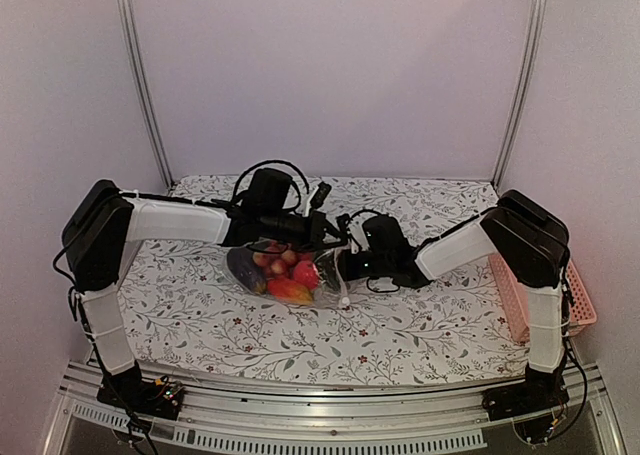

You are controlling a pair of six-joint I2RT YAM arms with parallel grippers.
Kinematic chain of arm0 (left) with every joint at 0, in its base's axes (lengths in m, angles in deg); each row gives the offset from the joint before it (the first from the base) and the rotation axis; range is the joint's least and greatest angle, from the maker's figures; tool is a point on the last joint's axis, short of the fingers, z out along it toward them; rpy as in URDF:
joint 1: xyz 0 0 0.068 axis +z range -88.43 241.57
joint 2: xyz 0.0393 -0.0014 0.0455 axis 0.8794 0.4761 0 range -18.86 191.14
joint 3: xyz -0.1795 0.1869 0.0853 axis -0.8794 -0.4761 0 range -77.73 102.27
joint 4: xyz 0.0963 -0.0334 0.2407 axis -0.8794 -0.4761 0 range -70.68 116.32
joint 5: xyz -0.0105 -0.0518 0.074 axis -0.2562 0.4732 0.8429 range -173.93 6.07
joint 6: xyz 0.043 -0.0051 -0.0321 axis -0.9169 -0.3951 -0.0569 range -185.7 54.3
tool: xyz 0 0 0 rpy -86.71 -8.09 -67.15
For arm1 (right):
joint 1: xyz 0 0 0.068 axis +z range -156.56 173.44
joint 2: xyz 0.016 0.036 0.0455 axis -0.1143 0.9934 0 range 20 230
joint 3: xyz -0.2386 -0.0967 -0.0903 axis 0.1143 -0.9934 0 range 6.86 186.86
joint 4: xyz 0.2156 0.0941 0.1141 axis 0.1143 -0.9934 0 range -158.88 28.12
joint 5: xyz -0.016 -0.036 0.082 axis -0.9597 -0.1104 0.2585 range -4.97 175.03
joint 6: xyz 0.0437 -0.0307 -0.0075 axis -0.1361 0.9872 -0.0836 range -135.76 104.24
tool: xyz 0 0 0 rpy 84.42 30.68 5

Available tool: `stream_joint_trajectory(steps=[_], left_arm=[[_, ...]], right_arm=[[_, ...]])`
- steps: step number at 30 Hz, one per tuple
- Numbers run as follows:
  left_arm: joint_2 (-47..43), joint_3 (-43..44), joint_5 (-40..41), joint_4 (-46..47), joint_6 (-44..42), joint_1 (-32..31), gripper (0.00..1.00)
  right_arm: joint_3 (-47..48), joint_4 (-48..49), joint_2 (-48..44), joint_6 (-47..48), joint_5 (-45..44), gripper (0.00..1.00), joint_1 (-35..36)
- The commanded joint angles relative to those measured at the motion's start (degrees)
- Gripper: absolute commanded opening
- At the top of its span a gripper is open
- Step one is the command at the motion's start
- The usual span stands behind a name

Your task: Open the zip-top bag and remove the fake food

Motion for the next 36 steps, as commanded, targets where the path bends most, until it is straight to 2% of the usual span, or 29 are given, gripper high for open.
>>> stream_joint_trajectory(steps=[1, 5, 9, 11, 13, 18, 30, 33, 36], left_arm=[[0.8, -1.0, -1.1, 2.6, 0.9, 1.2, 0.00], [1.0, -1.5, -1.0, 2.8, 1.5, 2.0, 0.00], [0.9, -2.1, -1.1, 3.6, 2.0, 2.4, 0.00], [1.1, -2.1, -1.3, 3.9, 2.1, 2.3, 0.00], [1.4, -2.2, -1.6, 4.5, 2.3, 2.3, 0.00], [2.2, -2.3, -2.5, 6.0, 3.1, 2.3, 0.00], [2.6, -3.4, -2.4, 6.9, 3.7, 2.3, 0.00], [3.2, -3.6, -2.5, 7.5, 4.1, 2.4, 0.00], [3.4, -3.7, -2.6, 7.5, 4.2, 2.4, 0.00]], right_arm=[[0.0, -7.1, 2.3, 2.4, -4.1, 0.32, 0.7], [-0.3, -10.5, -0.2, 3.9, -5.7, 0.24, 1.1], [-2.6, -12.9, -5.6, 5.0, -7.3, 0.22, 1.1], [-3.1, -14.5, -8.0, 5.7, -7.9, 0.24, 1.1], [-3.2, -15.4, -8.7, 6.8, -7.7, 0.30, 1.1], [-1.9, -15.2, -7.6, 6.6, -5.4, 0.39, 1.4], [3.6, -15.5, 2.1, 6.5, -6.5, 0.44, 2.6], [3.0, -17.2, 2.8, 6.5, -8.0, 0.42, 2.6], [1.5, -18.7, 0.7, 6.8, -10.4, 0.33, 2.6]])
